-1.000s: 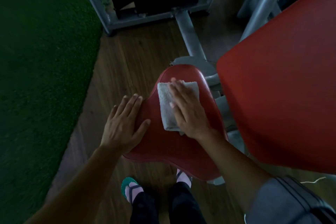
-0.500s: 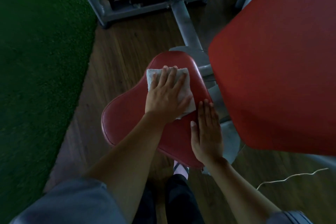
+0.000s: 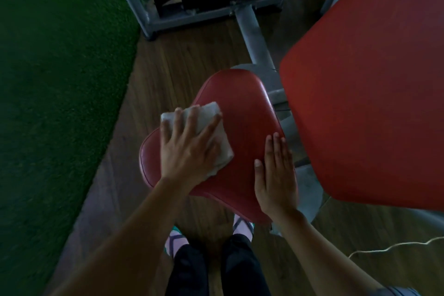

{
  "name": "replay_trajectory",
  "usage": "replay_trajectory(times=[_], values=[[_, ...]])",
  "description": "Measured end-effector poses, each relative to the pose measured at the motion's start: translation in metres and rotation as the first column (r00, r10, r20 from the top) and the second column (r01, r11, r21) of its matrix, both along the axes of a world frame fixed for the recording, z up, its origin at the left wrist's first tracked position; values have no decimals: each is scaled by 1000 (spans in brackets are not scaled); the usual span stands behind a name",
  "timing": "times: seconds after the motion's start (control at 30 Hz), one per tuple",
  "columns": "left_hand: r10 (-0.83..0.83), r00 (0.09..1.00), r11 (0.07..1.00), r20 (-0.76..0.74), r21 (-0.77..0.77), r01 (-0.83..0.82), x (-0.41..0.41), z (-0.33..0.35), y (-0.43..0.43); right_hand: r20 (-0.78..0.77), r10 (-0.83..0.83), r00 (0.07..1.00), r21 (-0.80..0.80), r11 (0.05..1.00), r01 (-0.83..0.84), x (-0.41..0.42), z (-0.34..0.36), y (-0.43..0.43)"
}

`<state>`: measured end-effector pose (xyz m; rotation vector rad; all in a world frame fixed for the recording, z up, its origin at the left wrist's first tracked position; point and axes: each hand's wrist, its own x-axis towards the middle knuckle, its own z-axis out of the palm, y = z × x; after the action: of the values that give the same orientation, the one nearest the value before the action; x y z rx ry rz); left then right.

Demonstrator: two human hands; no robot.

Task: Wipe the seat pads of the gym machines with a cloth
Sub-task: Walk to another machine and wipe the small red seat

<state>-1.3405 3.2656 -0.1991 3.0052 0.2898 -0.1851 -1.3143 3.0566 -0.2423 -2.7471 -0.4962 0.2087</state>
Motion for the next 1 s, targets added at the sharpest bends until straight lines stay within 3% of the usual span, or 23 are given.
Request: replay_trajectory(times=[0.13, 0.2, 0.33, 0.47, 0.7, 0.87, 1.0], values=[[305, 952, 951, -25, -34, -306, 0, 7, 28, 0, 30, 1000, -55, 998, -30, 6, 6, 12], [348, 937, 934, -38, -69, -349, 29, 2, 23, 14, 46, 999, -57, 997, -45, 10, 7, 20], [161, 986, 986, -33, -28, -162, 54, -7, -2, 22, 44, 999, -62, 997, -43, 11, 1, 24], [-25, 1000, 999, 12, 30, 25, 4, -4, 2, 25, 57, 998, -39, 998, -56, 10, 1, 21], [-13, 999, 1000, 45, -8, 13, -48, 5, 42, 42, 125, 991, -64, 990, -122, 0, 5, 4], [-218, 976, 976, -14, 3, 218, -51, 4, -5, 29, 132, 991, 31, 991, -133, -9, -3, -13], [-236, 972, 971, -17, -42, 235, -44, -3, -49, 21, 160, 987, 54, 985, -161, -11, -8, -22]])
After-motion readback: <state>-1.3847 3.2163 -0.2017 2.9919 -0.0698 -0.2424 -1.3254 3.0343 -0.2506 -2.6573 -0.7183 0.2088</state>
